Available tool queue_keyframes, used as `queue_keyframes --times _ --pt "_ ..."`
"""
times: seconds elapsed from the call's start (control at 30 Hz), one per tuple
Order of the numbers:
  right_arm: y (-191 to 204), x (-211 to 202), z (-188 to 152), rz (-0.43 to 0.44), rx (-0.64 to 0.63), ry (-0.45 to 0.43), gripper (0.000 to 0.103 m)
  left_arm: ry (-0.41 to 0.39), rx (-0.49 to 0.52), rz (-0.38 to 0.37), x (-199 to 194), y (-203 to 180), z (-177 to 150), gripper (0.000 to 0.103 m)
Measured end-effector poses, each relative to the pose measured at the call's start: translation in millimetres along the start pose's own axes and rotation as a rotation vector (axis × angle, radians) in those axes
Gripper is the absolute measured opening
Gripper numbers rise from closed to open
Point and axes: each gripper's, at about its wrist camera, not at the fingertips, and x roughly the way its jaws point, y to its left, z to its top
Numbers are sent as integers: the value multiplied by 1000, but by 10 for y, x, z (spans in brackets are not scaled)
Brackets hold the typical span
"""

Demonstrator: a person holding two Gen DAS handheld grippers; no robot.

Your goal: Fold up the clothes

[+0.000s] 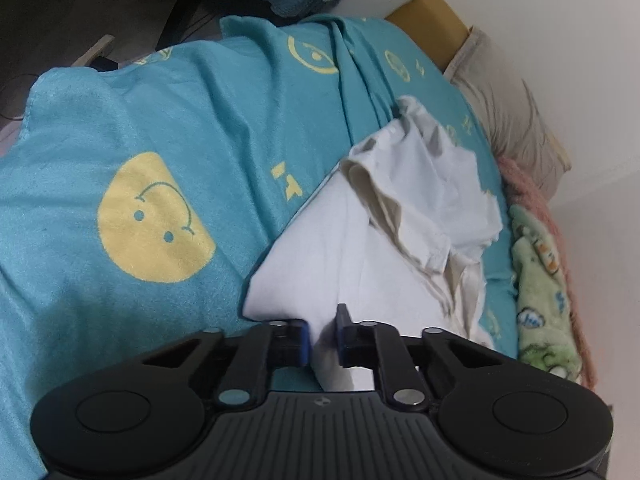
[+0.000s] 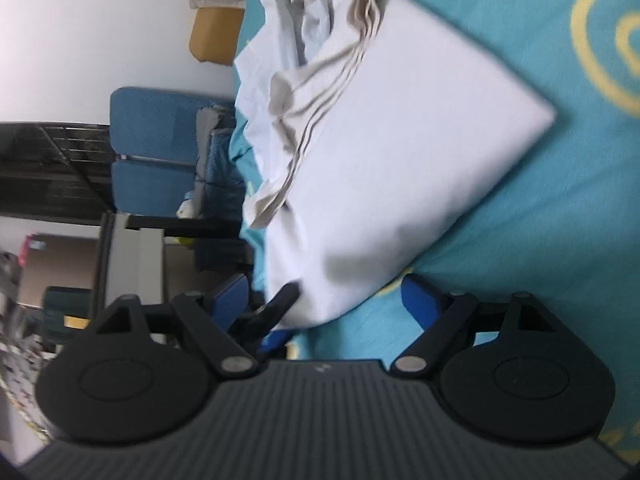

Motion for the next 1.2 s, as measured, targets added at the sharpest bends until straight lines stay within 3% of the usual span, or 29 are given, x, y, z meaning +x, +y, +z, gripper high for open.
queue_keyframes --times 0.07,0.1,0.17,0.2,0.27,0.33,0.43,0.53,0.67,0.93,0.97,1.13,1.2 --pt "-81 -84 63 17 51 -45 84 -29 11 -24 -65 -37 6 8" --pt "-90 -138 92 4 61 -76 78 -34 24 -34 -97 -68 3 8" --pt "-109 -247 163 -22 71 -145 79 -43 40 -65 -151 -125 -16 7" --pt "-119 -304 204 -35 71 -184 74 -48 46 -80 -176 -152 -25 7" --pt "-178 -378 277 -77 98 -223 58 -64 65 -97 -231 -198 -29 7" --pt "-230 -435 337 -125 116 -241 27 -77 83 -111 -262 -246 -40 7" --pt "-74 -481 353 -151 12 -278 8 -90 120 -136 -315 -315 -90 6" --pt "202 -606 334 -108 -111 -346 8 -106 95 -210 -420 -332 -122 5" --pt "512 -915 314 -16 -174 -416 7 -180 68 -314 -764 -380 -123 4" --pt "938 -1591 56 21 -258 -524 3 -329 159 -448 -1698 -483 -380 0" --pt "986 -1683 -4 23 -278 -540 3 -305 150 -436 -1719 -461 -428 0" --pt "843 -1683 -103 -80 -227 -445 4 -132 108 -335 -1559 -297 -600 1" --pt "735 -1628 -128 -111 -215 -385 4 -71 91 -284 -1379 -218 -579 10"
